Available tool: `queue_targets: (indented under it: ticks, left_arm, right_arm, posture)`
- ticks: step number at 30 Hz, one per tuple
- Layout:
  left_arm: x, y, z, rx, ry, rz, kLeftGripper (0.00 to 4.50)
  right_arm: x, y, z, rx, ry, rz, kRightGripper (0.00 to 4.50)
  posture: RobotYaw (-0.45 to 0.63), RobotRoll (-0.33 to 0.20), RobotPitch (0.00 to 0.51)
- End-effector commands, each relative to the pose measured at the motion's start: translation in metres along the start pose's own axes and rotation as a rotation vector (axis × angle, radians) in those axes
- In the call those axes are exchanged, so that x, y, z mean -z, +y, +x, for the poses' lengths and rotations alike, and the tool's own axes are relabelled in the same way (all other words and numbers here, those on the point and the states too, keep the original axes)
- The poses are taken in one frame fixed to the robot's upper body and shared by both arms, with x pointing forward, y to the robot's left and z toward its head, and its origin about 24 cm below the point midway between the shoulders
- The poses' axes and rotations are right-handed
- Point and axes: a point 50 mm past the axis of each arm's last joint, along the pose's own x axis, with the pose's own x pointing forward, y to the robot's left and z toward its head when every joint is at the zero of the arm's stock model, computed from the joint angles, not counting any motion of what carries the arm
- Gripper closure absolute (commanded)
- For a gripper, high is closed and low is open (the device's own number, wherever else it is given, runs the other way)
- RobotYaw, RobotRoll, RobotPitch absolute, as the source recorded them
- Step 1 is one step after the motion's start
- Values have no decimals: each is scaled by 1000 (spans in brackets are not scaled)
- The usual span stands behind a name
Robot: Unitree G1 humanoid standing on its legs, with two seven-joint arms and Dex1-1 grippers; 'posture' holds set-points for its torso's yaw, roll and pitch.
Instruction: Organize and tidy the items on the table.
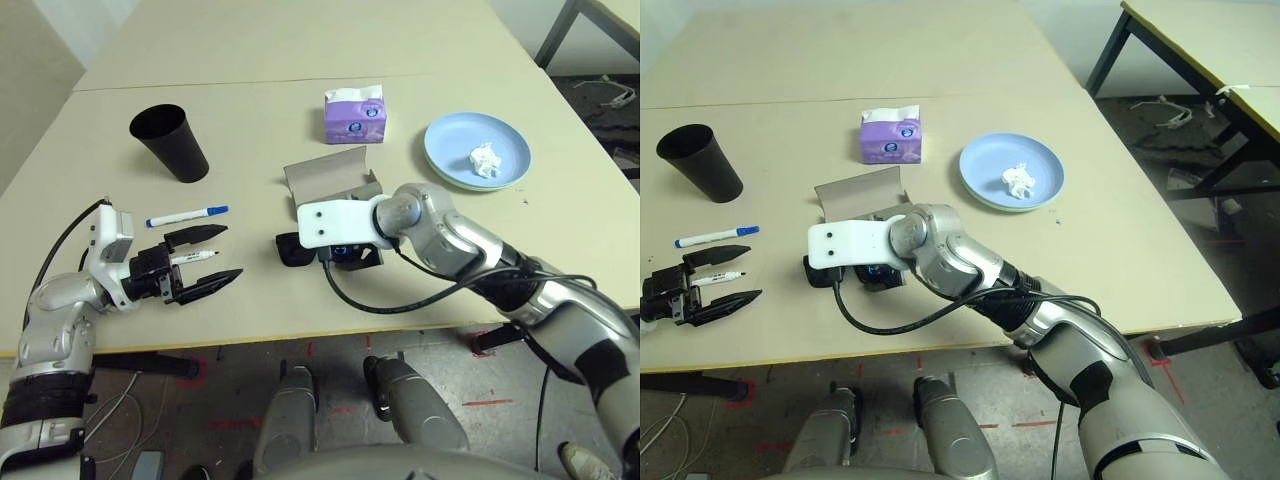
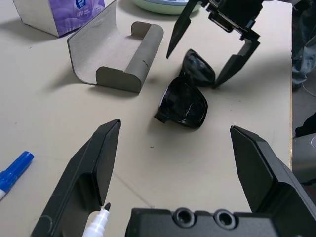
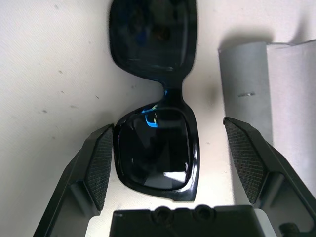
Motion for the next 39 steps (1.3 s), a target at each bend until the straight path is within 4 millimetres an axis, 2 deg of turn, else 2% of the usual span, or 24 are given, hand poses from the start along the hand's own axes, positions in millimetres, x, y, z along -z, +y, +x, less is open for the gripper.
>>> queue_targets:
  ticks: [1,4,9,13,30,33,37,39]
  left_arm:
    - [3,-2,2,23,17,-6,0]
    - [2,-1,3,25,18,-4,0]
    - [2,0,2,24,19,-2,0]
    - [2,0,2,21,20,-1,0]
    - [5,-4,-1,7,19,-8,0]
    - [4,-4,-2,6,19,-7,0]
    - [4,-4,-2,6,17,-6,0]
    - [3,-3,-1,8,15,-4,0]
  right_arm:
    - [15,0,0,6,68,-8,45]
    - [12,-1,-1,9,46,-6,45]
    - [-8,1,1,-38,-101,155,45]
    - [-16,2,2,-48,-131,193,45]
    - [-17,3,5,-56,-101,156,45]
    - [-18,5,6,-65,-110,155,960]
    - [-19,7,6,-76,-119,161,2522]
    - [-18,9,6,-83,-118,167,3148]
  posture:
    - [-123,0,195]
    - [-125,0,195]
    - [-124,0,192]
    - [-121,0,192]
    - [-105,0,194]
    - [-105,0,196]
    - [-107,0,198]
    - [-108,0,199]
